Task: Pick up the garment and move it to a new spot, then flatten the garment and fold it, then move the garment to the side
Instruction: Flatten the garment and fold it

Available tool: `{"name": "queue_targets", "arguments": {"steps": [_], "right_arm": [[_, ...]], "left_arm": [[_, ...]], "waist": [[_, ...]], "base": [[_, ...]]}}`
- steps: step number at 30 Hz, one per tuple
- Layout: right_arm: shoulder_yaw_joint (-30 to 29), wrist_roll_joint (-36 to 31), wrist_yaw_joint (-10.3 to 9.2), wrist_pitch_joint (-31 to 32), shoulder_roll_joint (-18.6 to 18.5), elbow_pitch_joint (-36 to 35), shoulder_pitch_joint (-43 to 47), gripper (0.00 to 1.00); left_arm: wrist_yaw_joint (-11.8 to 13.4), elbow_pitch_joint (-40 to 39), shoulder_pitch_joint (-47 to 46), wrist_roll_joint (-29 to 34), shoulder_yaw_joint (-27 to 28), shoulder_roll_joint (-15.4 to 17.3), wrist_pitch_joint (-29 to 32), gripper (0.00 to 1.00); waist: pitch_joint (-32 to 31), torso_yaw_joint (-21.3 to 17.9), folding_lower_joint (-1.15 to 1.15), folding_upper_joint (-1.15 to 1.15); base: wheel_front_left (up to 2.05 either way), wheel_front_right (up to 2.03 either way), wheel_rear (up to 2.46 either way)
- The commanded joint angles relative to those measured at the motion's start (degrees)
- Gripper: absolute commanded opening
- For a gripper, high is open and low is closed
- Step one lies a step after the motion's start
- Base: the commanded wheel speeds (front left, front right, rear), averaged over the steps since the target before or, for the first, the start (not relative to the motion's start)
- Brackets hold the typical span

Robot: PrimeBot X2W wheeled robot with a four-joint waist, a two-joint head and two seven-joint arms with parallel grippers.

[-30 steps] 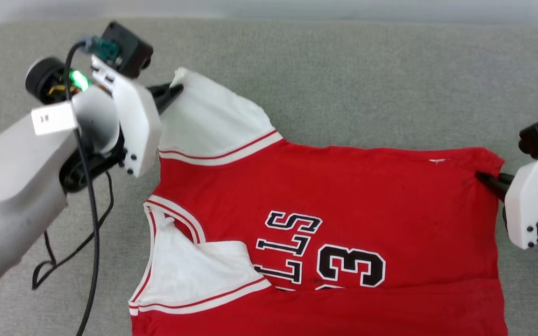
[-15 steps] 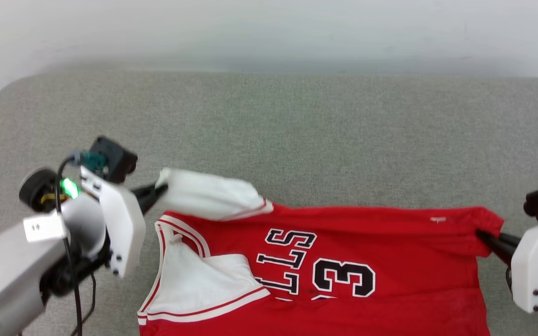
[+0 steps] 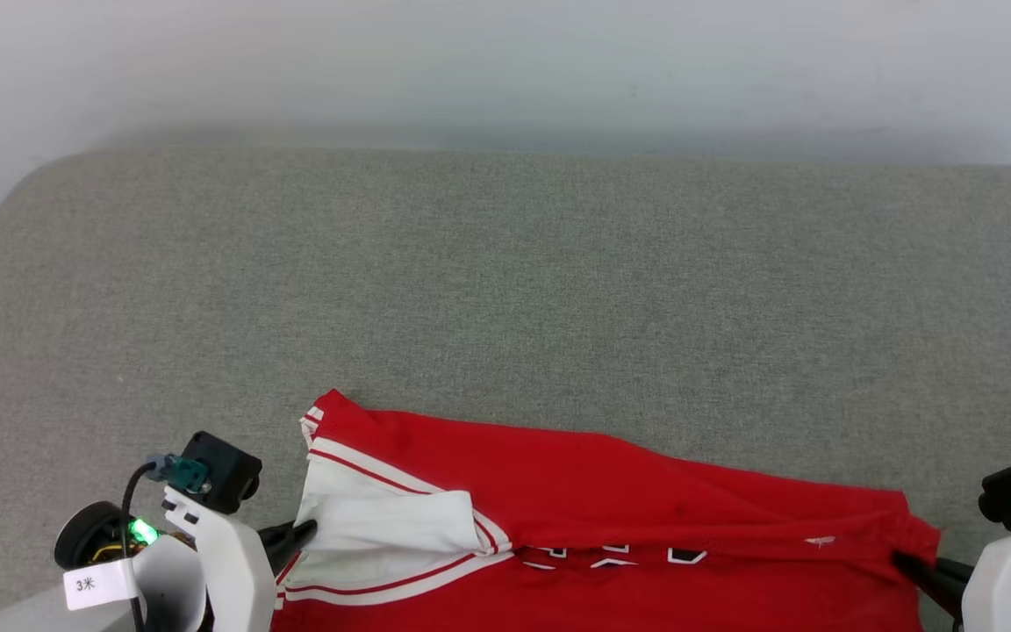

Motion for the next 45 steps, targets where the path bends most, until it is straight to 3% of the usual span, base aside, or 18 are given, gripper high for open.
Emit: {"name": "queue_targets", "arguments": {"steps": [1,15,16,17,22,31,32,37,42,45], "right_arm": [[-0.42,-0.23,-0.07,0.33,0.53,-0.23,1.23,0.00],[1.55,-1.06,-0.09,-1.12,4.27,6.58,1.44,0.00],[1.39,-1.13,-0.09,-1.81,4.33,6.59,1.23,0.41],[1.25,-1.55,-0.09,-2.53,4.12,6.36,1.13,1.00],[-1.16,-0.94,-0.08,-5.50,3.98,2.52,2.95,1.00],[-8.67,-2.23,-0.06,-3.84,3.63,-7.40,5.80,1.00],[-11.16,-2.78,-0.06,-1.50,3.62,-9.45,5.71,1.00],[-14.23,-2.60,-0.06,4.92,3.09,-9.98,6.42,1.00],[-15.78,-0.79,-0.06,12.66,2.58,-8.22,7.02,1.00],[-16.21,-0.50,-0.06,15.45,3.05,-6.90,6.85,1.00]], "left_arm": [[0.28,0.88,0.95,-0.05,-0.20,-0.74,-0.51,0.00],[-3.38,14.57,4.70,-2.97,-0.48,-8.95,-3.37,0.00],[-3.20,15.24,4.83,-2.92,-0.31,-9.05,-3.93,0.34],[-2.92,15.68,4.98,-3.11,0.00,-9.15,-4.57,1.00],[-1.30,14.63,6.30,-4.07,2.54,-9.03,-9.84,1.00],[7.03,10.64,8.83,-1.77,8.40,-8.08,-21.38,1.00],[10.16,9.35,10.56,-0.33,11.88,-8.70,-22.75,1.00],[14.57,6.31,15.22,7.70,23.11,-11.63,-23.07,1.00],[16.48,3.56,21.63,18.00,34.53,-15.62,-23.10,1.00],[16.13,1.99,25.46,23.47,40.04,-18.81,-23.09,1.00]], "waist": [[0.68,0.16,0.01,0.00],[4.41,-0.08,0.01,0.00],[4.13,-0.14,0.01,0.00],[3.76,-0.17,0.01,0.00],[1.79,-0.25,0.01,0.00],[-1.50,0.32,0.01,0.00],[-2.00,0.67,0.01,0.00],[-2.16,1.89,0.01,0.00],[-1.41,3.11,0.01,0.00],[-0.57,4.00,0.01,0.00]], "base": [[0.00,0.00,0.00],[0.00,0.00,0.00],[0.00,0.00,0.00],[0.00,0.00,0.00],[0.00,0.00,0.00],[0.00,0.00,0.00],[0.00,0.00,0.00],[0.00,0.00,0.00],[0.00,0.00,0.00],[0.00,0.00,0.00]]}}
